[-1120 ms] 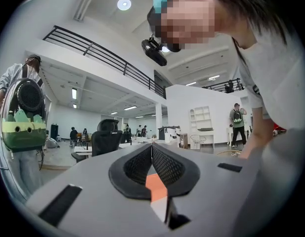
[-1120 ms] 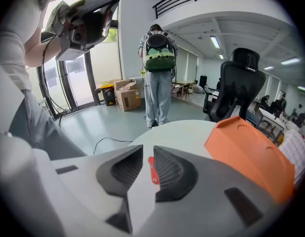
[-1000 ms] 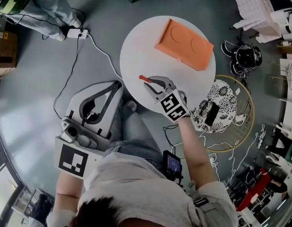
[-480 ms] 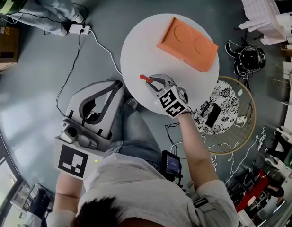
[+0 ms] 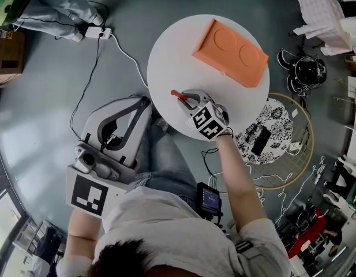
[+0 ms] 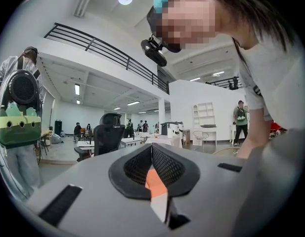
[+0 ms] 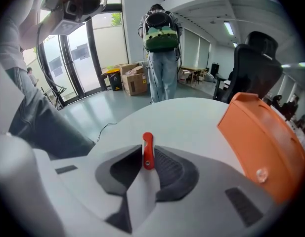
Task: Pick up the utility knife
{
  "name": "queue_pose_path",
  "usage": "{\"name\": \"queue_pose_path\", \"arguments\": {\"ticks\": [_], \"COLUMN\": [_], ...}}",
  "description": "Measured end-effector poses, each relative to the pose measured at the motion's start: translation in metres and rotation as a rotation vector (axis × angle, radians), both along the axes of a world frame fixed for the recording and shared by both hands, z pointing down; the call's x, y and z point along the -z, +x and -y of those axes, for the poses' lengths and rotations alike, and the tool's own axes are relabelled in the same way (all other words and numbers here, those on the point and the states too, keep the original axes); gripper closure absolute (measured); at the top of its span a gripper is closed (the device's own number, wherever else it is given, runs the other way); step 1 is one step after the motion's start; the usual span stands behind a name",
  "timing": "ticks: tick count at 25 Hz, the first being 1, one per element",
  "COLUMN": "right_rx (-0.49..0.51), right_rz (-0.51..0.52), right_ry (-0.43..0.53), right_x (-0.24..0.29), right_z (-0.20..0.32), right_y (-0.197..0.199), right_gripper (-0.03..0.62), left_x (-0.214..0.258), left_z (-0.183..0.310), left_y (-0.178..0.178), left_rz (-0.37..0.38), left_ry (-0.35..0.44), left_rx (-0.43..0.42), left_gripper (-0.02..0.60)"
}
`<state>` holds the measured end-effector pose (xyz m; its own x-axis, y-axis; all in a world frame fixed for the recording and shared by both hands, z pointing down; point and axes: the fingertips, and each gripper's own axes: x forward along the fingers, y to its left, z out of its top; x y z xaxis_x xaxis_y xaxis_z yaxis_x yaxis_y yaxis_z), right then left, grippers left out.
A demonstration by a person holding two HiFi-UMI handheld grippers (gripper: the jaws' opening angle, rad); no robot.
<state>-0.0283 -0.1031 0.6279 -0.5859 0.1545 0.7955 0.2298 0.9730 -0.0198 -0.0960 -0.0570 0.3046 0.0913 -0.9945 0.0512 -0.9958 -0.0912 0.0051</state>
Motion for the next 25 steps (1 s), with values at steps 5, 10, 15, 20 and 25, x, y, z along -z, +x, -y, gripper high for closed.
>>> {"name": "queue_pose_path", "arguments": {"ticks": [5,10,15,20,25], "right_rx": [-0.038,-0.075,-0.138,-0.216,-0.3], "right_rz": [-0.01,-0.021,0.026,0.101,0.19], "right_ry": [0.001,-0.001,-0.024,-0.051,-0.063], "right_x": [0.001,0.001,0.015,0.037,0.074], "right_z": [0.005,0.003,0.003,0.009,0.016], "right_y": [-0.002,-0.003,-0.005,-0.004,-0.003], "right_gripper": [0.522,0.534,0.536,0.536,0.536], "left_x": [-0.001,-0.002,0.001,0.004,0.013], "left_z": [0.005,0.005,0.006,0.01,0.014], "left_y": [0.005,0.009,0.01,0.013,0.018], "left_rz": [0.005,0.005,0.014,0.014,0.02], "left_ry": [-0.005,-0.008,-0.009,-0.001,0.017], "left_rx": [-0.019,-0.033,-0.048,-0.056,-0.097], "left_gripper": [0.571,0.571,0.571,0.571,0.571]}}
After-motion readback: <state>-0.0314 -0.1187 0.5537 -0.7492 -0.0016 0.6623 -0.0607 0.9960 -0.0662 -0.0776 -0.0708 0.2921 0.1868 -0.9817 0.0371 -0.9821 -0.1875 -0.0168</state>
